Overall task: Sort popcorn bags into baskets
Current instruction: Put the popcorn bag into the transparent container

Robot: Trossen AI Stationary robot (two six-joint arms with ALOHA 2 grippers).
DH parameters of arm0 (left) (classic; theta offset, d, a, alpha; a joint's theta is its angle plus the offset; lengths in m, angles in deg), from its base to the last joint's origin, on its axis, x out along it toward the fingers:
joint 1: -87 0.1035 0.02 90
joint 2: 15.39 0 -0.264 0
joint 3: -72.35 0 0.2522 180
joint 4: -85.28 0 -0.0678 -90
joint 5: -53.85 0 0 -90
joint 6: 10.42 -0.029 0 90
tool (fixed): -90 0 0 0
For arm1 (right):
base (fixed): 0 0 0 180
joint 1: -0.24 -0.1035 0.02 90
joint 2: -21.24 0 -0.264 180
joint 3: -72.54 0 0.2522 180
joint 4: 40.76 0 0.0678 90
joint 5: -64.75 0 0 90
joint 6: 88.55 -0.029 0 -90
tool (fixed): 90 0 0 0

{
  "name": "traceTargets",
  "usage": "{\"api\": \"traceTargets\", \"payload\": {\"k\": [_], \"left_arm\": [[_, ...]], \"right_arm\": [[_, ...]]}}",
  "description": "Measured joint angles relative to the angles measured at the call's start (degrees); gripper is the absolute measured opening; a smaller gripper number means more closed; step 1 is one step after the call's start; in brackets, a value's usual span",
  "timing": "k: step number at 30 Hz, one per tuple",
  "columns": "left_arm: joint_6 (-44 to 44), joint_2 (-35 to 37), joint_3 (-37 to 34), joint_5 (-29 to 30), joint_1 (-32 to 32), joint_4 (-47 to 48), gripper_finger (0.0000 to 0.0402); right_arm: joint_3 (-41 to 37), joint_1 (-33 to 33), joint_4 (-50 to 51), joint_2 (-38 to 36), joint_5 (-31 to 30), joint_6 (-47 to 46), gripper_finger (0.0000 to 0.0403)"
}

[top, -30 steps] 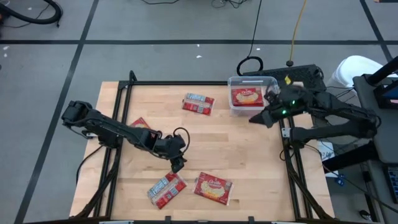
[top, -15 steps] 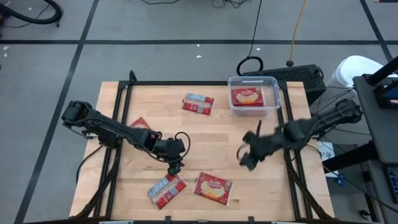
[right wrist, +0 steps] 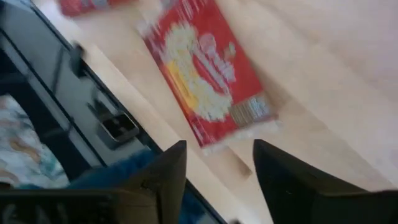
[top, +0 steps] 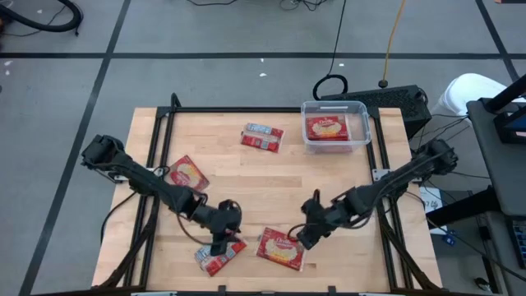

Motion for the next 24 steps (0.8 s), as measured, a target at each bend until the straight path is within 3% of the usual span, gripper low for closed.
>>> {"api": "traceTargets", "payload": {"k": [7, 12, 18, 24], "left_arm": [[-0.08, -6.47, 0.0, 0.64, -1.03, -10.29, 0.0149], [-0.19, -12.09, 0.0, 0.6, -0.9, -18.6, 0.0149], [-0.07, -17.43, 0.09, 0.59, -0.9, -27.02, 0.0149], [-0.16, -22.03, 0.02, 0.73, -0.79, -28.27, 0.0149]], "right_arm": [[-0.02, 0.02, -1.95, 6.47, 5.16, 5.81, 0.0245], [-0.02, -0.4, -2.53, 9.02, 2.22, 20.05, 0.0279], [-0.02, -1.04, -6.3, 12.09, 0.31, 36.95, 0.0283], [-2.36, -1.07, -12.13, 14.97, 0.58, 41.77, 0.0267]]}}
